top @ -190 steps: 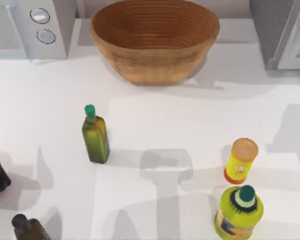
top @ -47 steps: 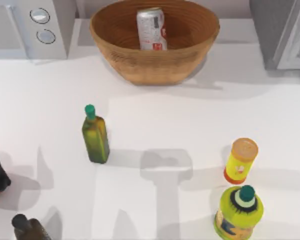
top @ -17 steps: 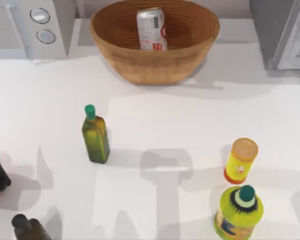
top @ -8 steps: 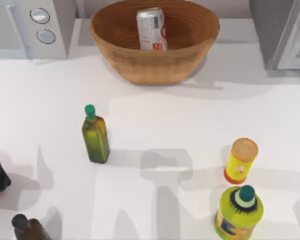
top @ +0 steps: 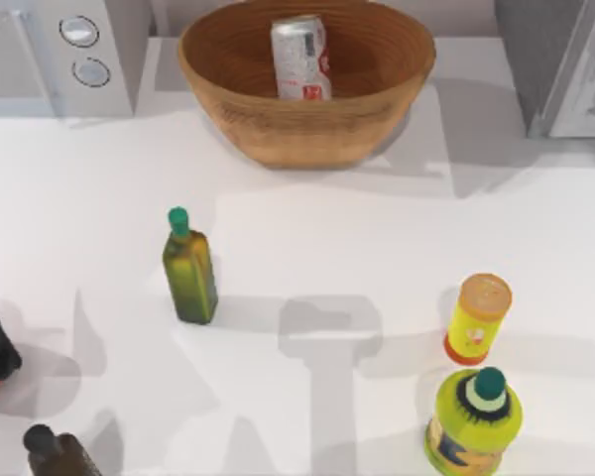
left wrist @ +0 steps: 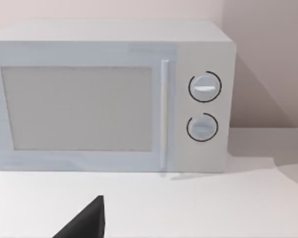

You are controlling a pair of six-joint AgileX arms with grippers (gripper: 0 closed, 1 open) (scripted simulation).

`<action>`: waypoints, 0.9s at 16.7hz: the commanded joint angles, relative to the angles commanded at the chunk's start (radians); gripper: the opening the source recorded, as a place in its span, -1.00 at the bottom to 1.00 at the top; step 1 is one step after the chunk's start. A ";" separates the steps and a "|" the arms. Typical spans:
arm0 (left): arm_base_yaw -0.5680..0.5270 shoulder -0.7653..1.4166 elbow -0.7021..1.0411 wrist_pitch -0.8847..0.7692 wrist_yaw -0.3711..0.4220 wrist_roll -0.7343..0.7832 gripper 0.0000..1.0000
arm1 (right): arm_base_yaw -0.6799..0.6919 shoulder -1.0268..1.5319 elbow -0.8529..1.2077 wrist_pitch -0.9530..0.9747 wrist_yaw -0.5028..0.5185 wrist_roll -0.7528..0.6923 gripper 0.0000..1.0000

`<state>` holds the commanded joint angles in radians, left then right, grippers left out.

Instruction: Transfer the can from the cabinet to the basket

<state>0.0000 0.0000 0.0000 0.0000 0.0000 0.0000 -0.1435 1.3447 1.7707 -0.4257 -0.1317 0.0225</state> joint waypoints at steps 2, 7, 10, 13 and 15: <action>0.000 0.000 0.000 0.000 0.000 0.000 1.00 | 0.182 -0.010 -0.010 -0.006 0.182 -0.001 1.00; 0.000 0.000 0.000 0.000 0.000 0.000 1.00 | 0.510 -0.041 -0.039 -0.013 0.510 -0.003 1.00; 0.000 0.000 0.000 0.000 0.000 0.000 1.00 | 0.583 -0.052 -0.049 -0.013 0.582 -0.003 1.00; 0.000 0.000 0.000 0.000 0.000 0.000 1.00 | 0.586 -0.052 -0.049 -0.013 0.585 -0.003 1.00; 0.000 0.000 0.000 0.000 0.000 0.000 1.00 | 0.563 -0.075 -0.041 -0.020 0.604 -0.016 1.00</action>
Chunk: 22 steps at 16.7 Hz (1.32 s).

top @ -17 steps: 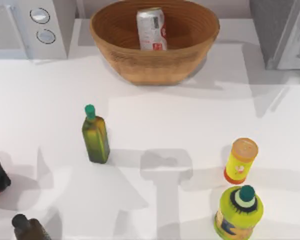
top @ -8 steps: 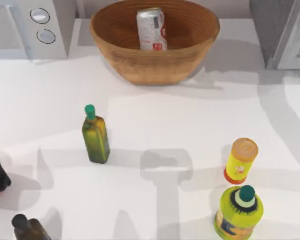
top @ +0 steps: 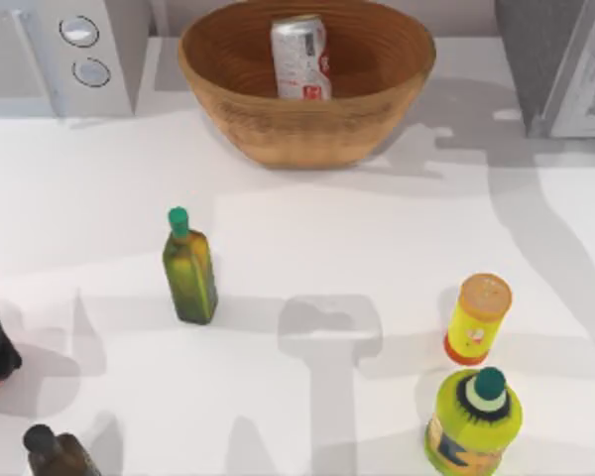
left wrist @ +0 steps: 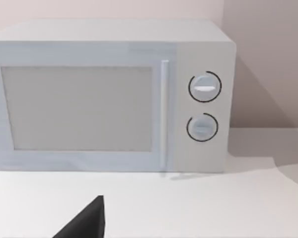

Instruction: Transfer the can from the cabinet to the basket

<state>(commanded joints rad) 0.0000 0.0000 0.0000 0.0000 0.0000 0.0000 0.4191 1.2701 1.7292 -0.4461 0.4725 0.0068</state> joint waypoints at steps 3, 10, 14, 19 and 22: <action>0.000 0.000 0.000 0.000 0.000 0.000 1.00 | -0.022 0.036 0.029 0.014 -0.020 0.001 1.00; 0.000 0.000 0.000 0.000 0.000 0.000 1.00 | -0.084 0.151 0.106 0.046 -0.082 0.002 1.00; 0.000 0.000 0.000 0.000 0.000 0.000 1.00 | -0.077 0.122 0.085 0.046 -0.080 0.000 1.00; 0.000 0.000 0.000 0.000 0.000 0.000 1.00 | -0.115 -0.028 -0.126 0.089 -0.123 -0.001 1.00; 0.000 0.000 0.000 0.000 0.000 0.000 1.00 | -0.156 -0.200 -0.363 0.137 -0.170 -0.002 1.00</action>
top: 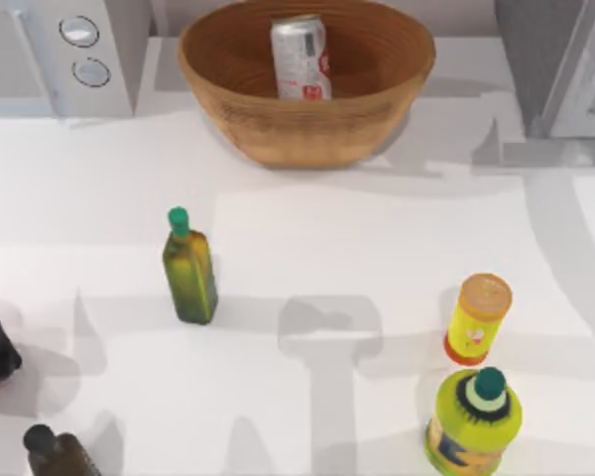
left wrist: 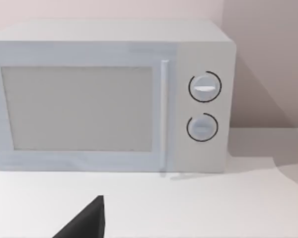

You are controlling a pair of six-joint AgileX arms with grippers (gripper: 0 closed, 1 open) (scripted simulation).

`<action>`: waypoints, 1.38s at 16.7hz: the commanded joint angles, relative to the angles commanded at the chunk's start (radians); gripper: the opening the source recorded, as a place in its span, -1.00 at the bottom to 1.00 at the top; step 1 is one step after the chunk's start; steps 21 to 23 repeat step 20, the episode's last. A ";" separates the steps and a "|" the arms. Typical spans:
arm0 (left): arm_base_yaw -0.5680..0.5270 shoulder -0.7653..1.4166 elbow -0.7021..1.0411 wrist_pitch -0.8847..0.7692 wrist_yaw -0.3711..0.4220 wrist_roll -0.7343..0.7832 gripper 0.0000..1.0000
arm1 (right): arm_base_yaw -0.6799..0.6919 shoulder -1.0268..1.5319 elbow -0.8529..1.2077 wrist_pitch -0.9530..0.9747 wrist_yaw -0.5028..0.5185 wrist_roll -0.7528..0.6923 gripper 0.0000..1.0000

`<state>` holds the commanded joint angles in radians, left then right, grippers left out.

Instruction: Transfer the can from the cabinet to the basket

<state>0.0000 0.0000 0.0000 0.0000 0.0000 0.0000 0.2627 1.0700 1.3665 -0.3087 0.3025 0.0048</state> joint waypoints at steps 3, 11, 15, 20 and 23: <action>0.000 0.000 0.000 0.000 0.000 0.000 1.00 | -0.051 -0.211 -0.286 0.060 -0.058 -0.001 1.00; 0.000 0.000 0.000 0.000 0.000 0.000 1.00 | -0.196 -0.798 -1.050 0.229 -0.223 -0.004 1.00; 0.000 0.000 0.000 0.000 0.000 0.000 1.00 | -0.246 -1.000 -1.292 0.288 -0.282 -0.005 1.00; 0.000 0.000 0.000 0.000 0.000 0.000 1.00 | -0.263 -1.070 -1.367 0.309 -0.303 -0.005 1.00; 0.000 0.000 0.000 0.000 0.000 0.000 1.00 | -0.263 -1.070 -1.367 0.309 -0.303 -0.005 1.00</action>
